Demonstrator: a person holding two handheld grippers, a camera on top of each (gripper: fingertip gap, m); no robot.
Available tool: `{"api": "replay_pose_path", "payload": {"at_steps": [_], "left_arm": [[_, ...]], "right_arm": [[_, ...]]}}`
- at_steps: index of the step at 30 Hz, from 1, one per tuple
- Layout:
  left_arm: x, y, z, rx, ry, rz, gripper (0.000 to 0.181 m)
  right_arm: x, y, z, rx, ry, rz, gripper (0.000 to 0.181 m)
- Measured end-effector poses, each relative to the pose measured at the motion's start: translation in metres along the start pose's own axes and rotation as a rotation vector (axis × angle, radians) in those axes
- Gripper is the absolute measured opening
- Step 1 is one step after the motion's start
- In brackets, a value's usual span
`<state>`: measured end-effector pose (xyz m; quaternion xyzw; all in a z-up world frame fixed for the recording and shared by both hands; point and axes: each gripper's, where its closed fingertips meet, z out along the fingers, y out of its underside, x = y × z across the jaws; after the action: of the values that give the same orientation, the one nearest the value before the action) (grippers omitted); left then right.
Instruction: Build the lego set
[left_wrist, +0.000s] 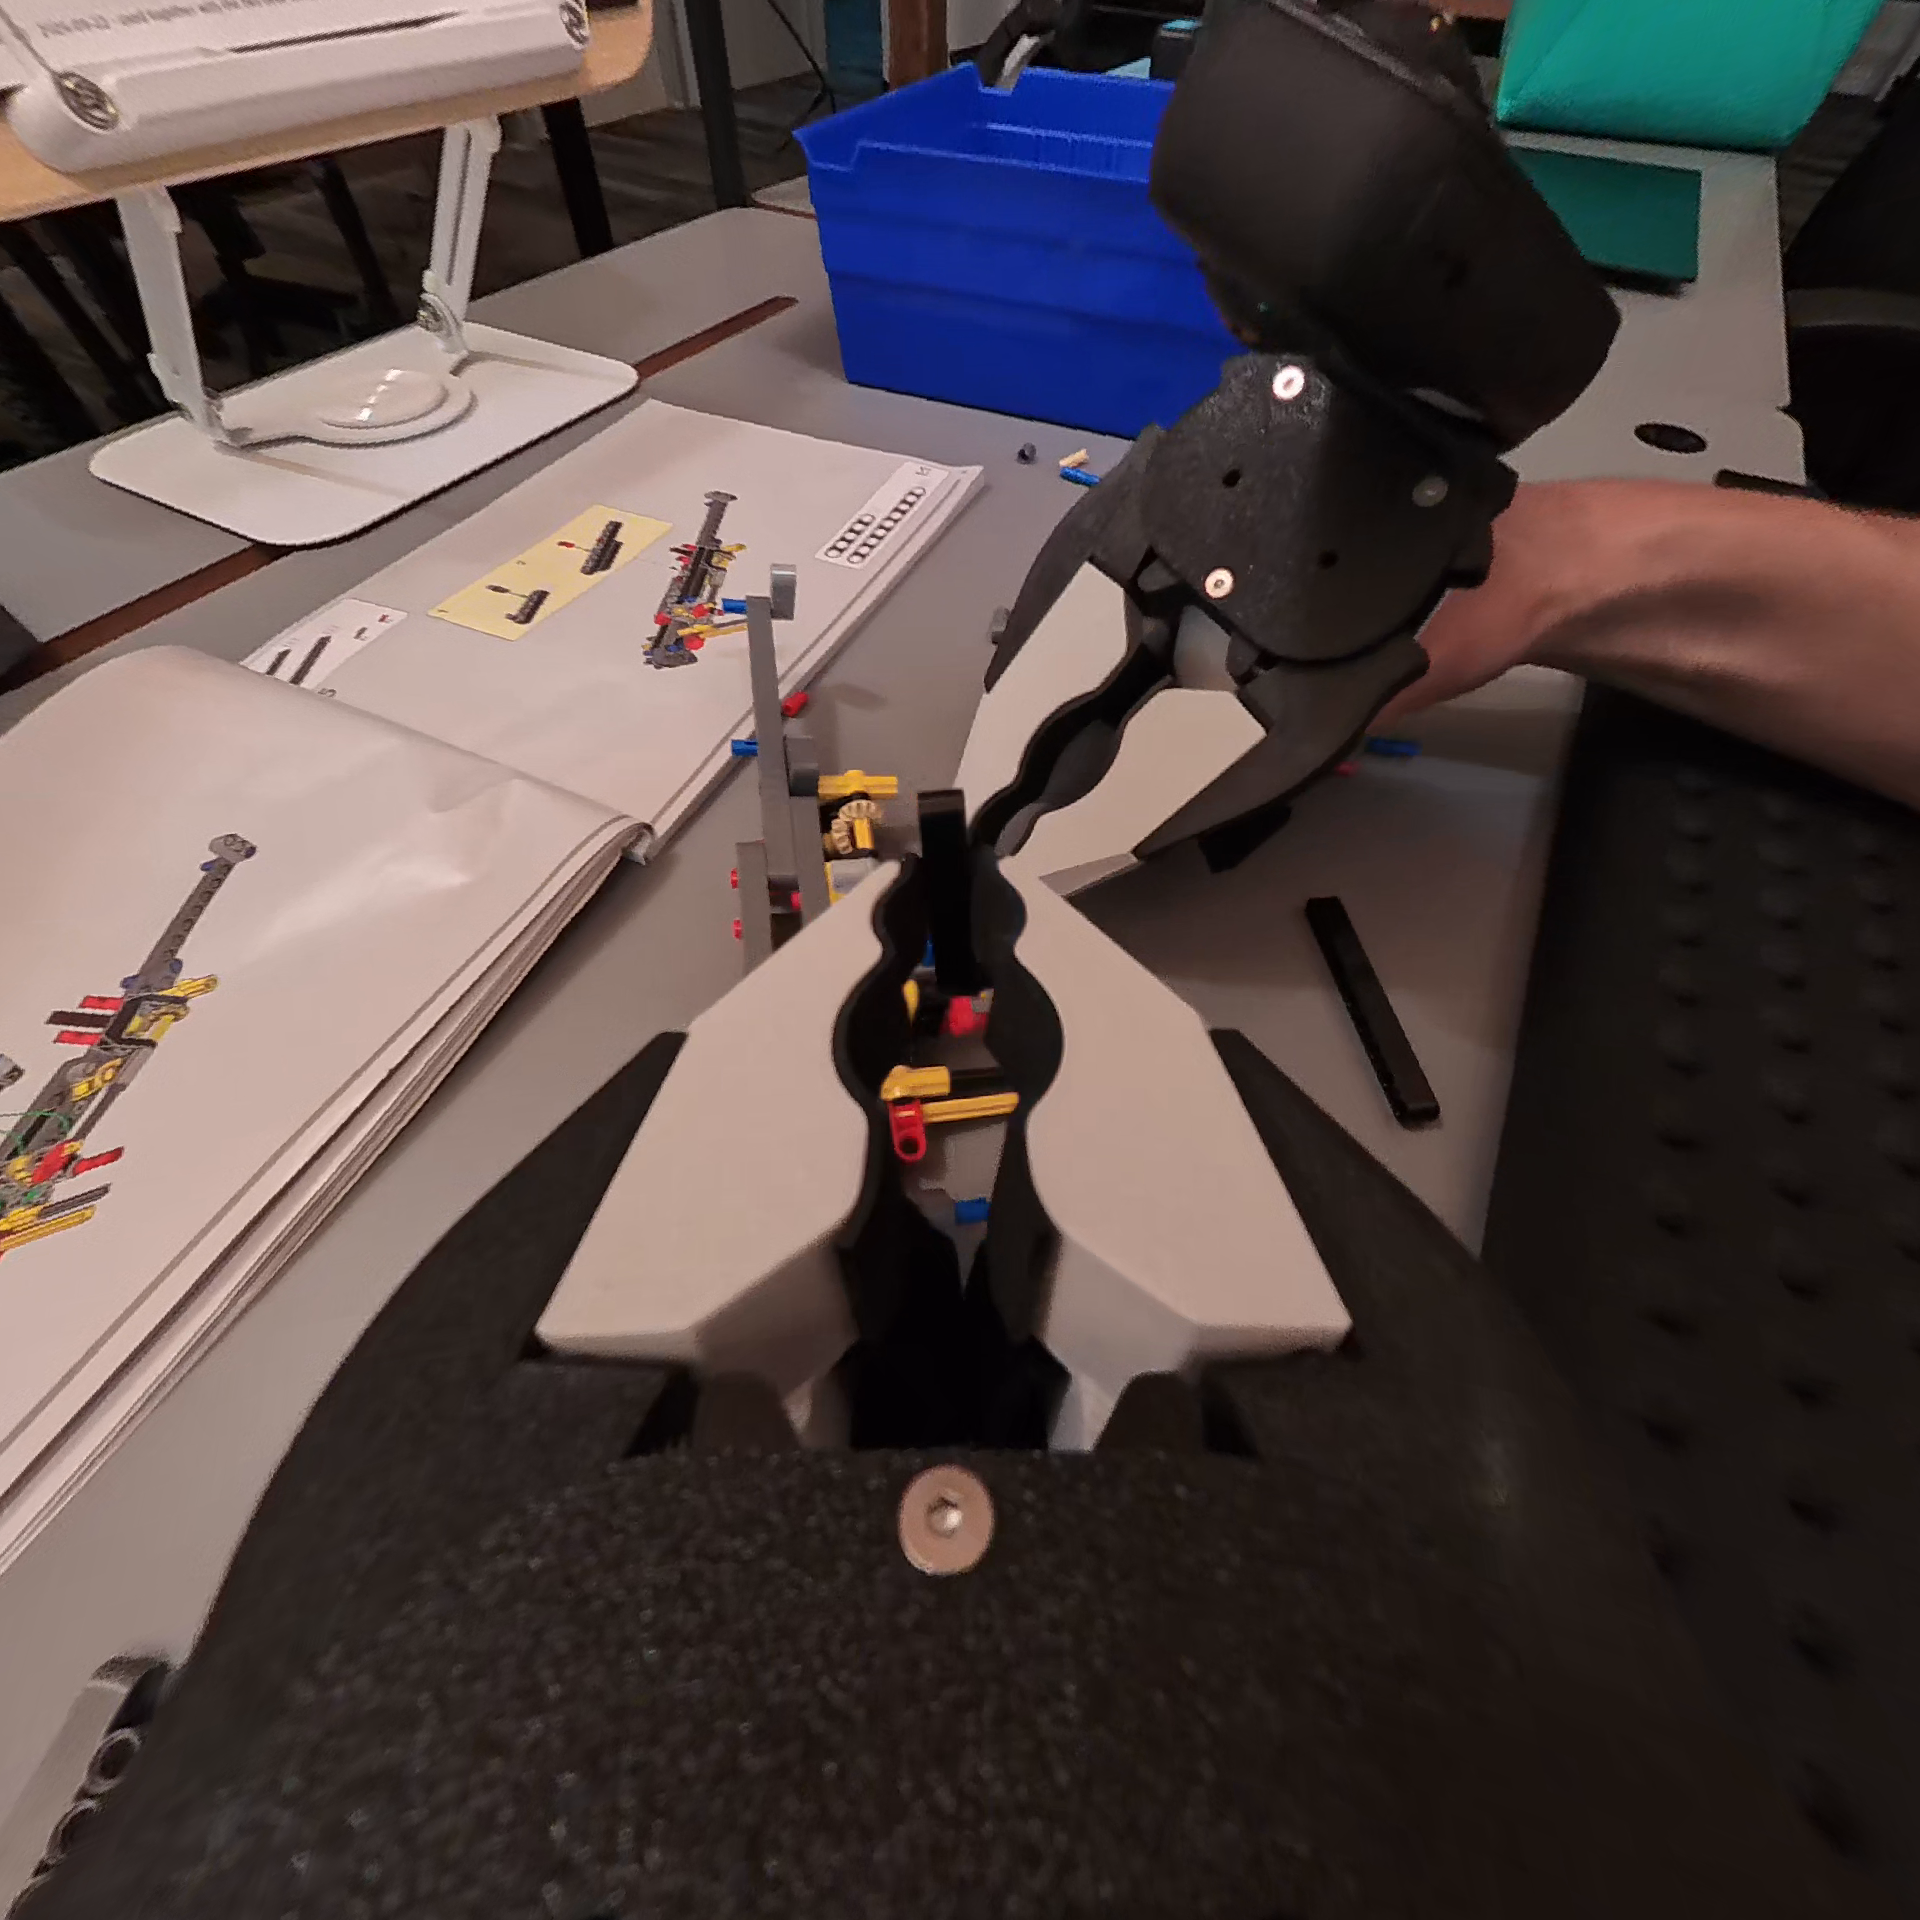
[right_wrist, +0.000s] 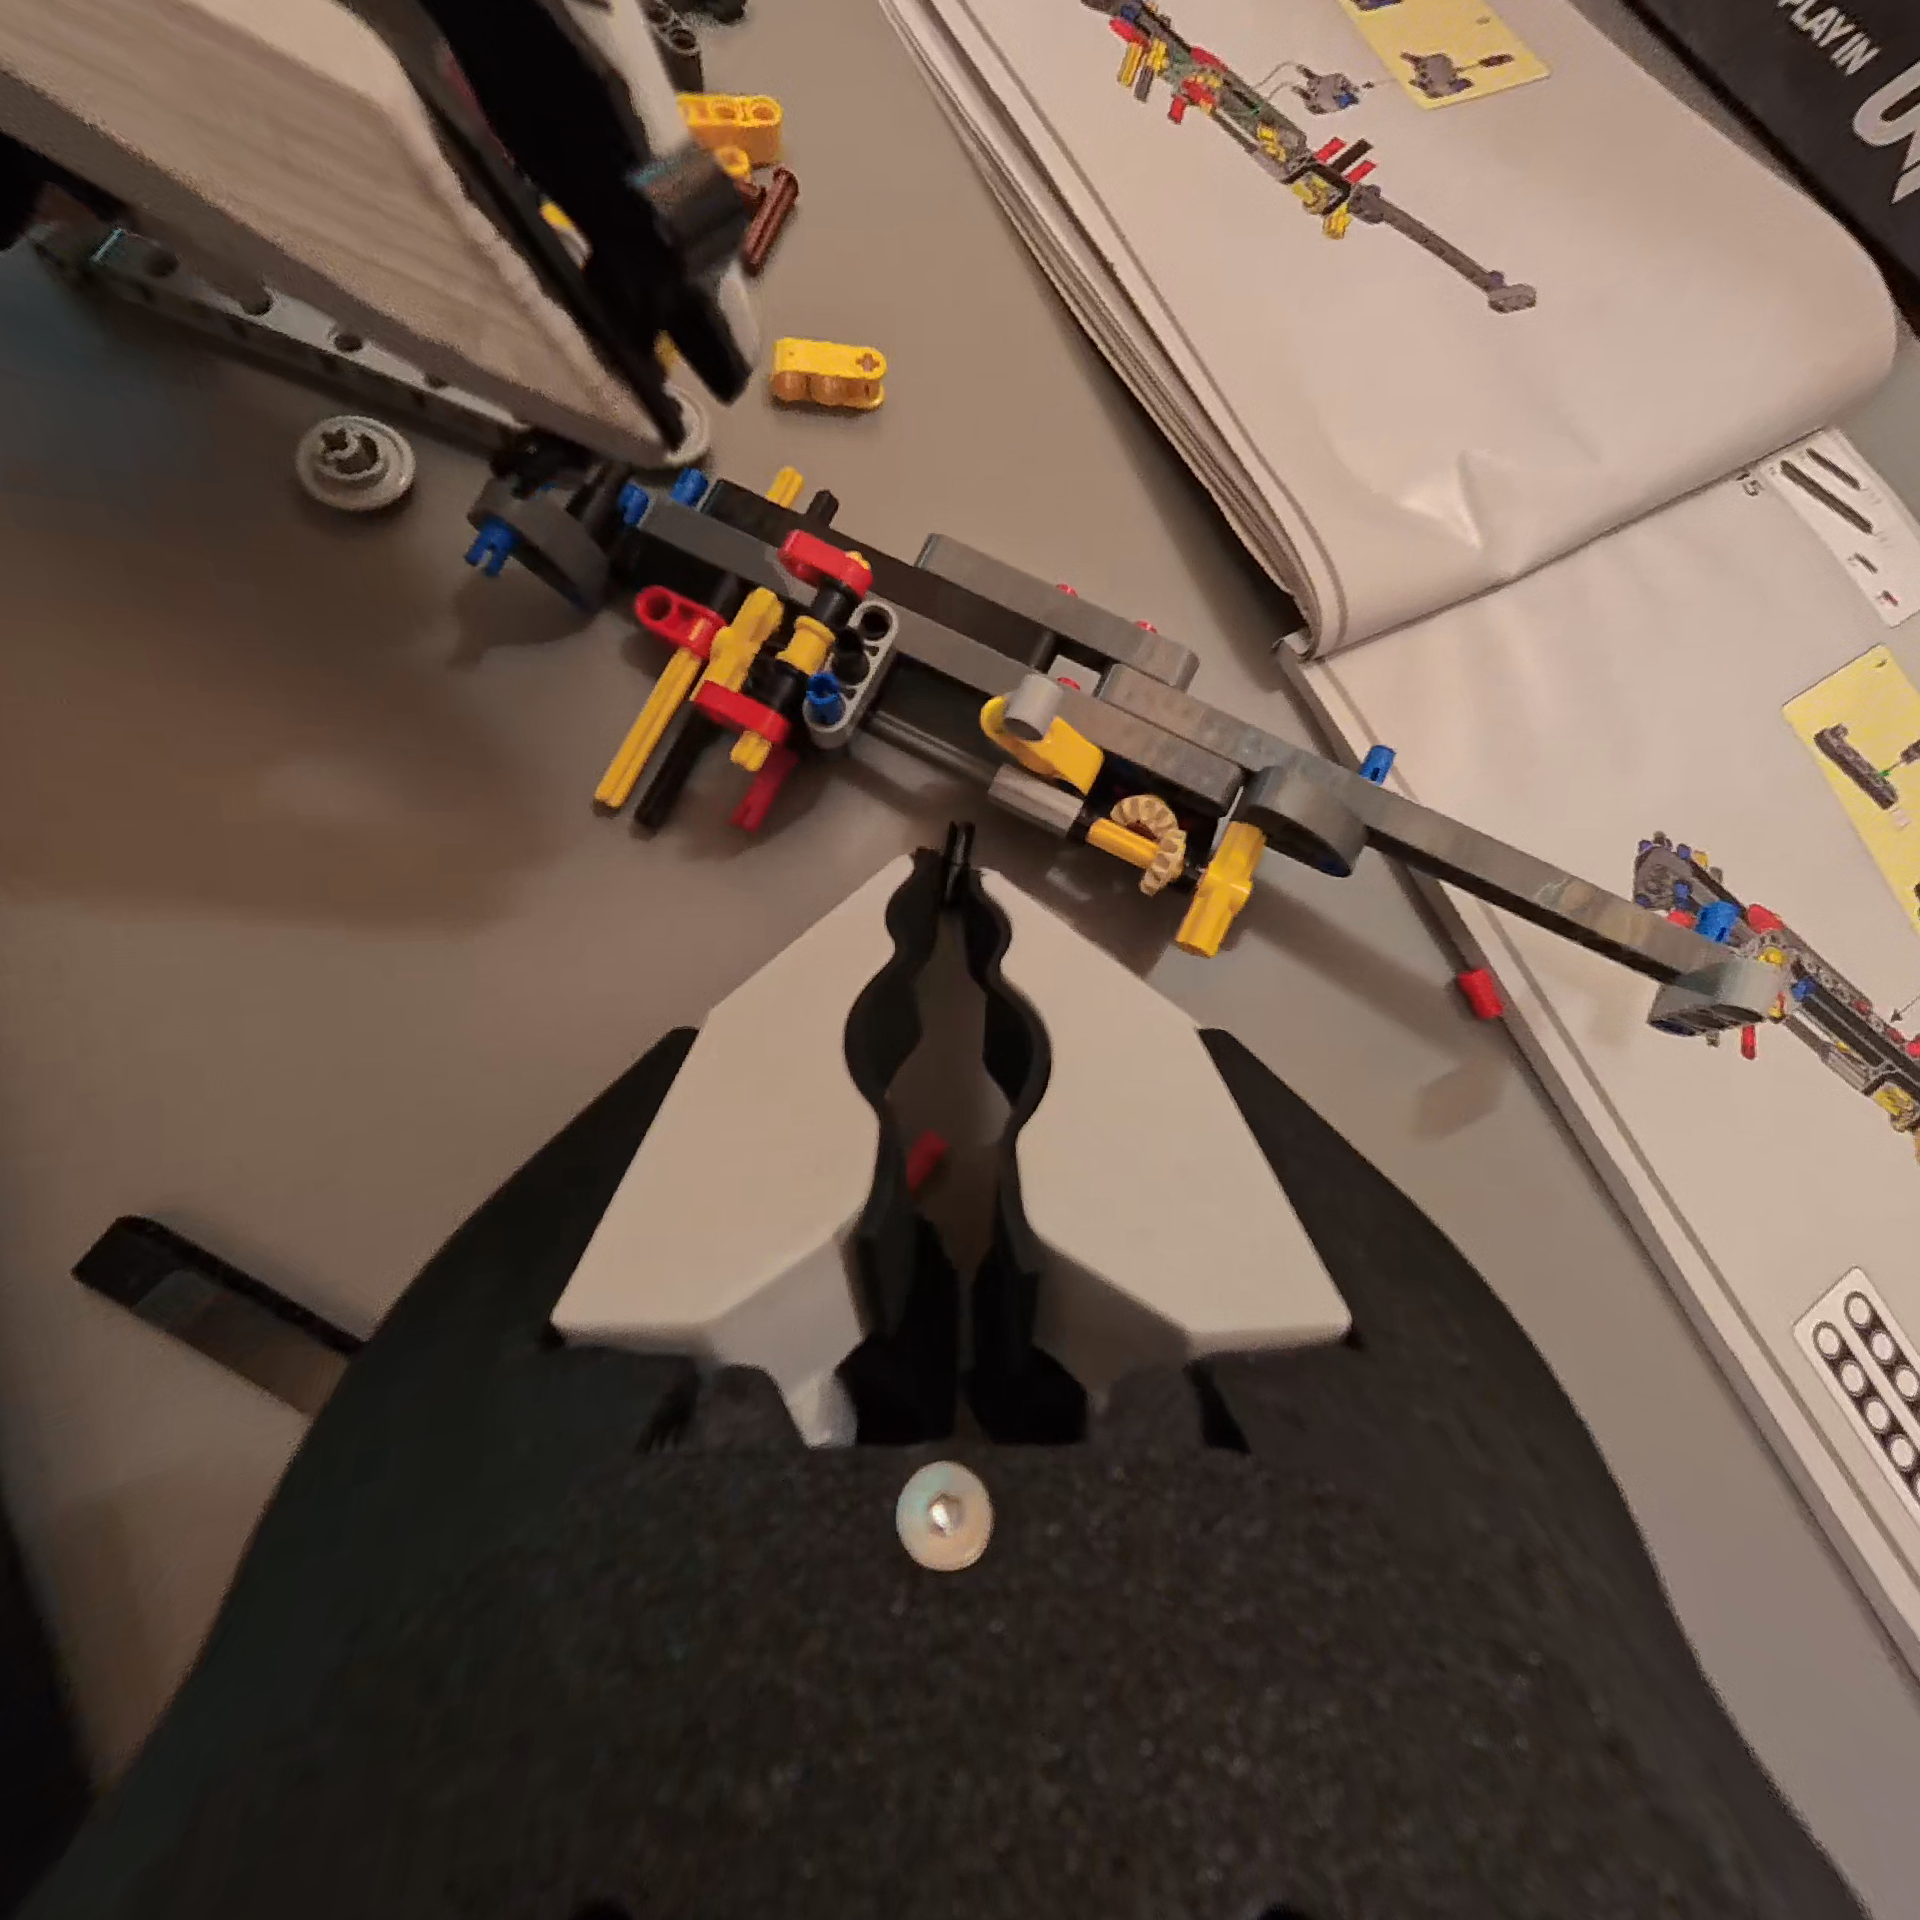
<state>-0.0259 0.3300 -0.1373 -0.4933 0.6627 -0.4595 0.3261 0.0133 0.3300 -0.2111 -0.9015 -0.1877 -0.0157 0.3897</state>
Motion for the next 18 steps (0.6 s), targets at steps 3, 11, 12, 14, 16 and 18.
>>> {"api": "replay_pose_path", "payload": {"at_steps": [3, 11, 12, 14, 16, 18], "left_arm": [[0.011, 0.008, 0.003, -0.054, 0.04, 0.042, 0.006], [0.044, 0.05, 0.021, -0.276, 0.036, 0.444, 0.006], [0.046, 0.051, 0.021, -0.283, 0.042, 0.441, 0.006], [0.047, 0.048, 0.02, -0.293, 0.049, 0.425, 0.006], [0.052, 0.055, 0.017, -0.396, 0.106, 0.34, 0.006], [0.061, 0.069, 0.011, -0.54, 0.189, 0.332, 0.006]], "right_arm": [[-0.005, 0.001, -0.002, 0.014, -0.023, -0.002, 0.003], [-0.023, -0.008, -0.061, 0.189, -0.231, 0.171, 0.002], [-0.027, -0.012, -0.07, 0.239, -0.269, 0.215, 0.002], [-0.027, -0.018, -0.086, 0.353, -0.262, 0.253, 0.002], [-0.02, -0.022, -0.097, 0.45, -0.202, 0.28, 0.002], [-0.018, -0.027, -0.105, 0.506, -0.181, 0.294, 0.002]]}}
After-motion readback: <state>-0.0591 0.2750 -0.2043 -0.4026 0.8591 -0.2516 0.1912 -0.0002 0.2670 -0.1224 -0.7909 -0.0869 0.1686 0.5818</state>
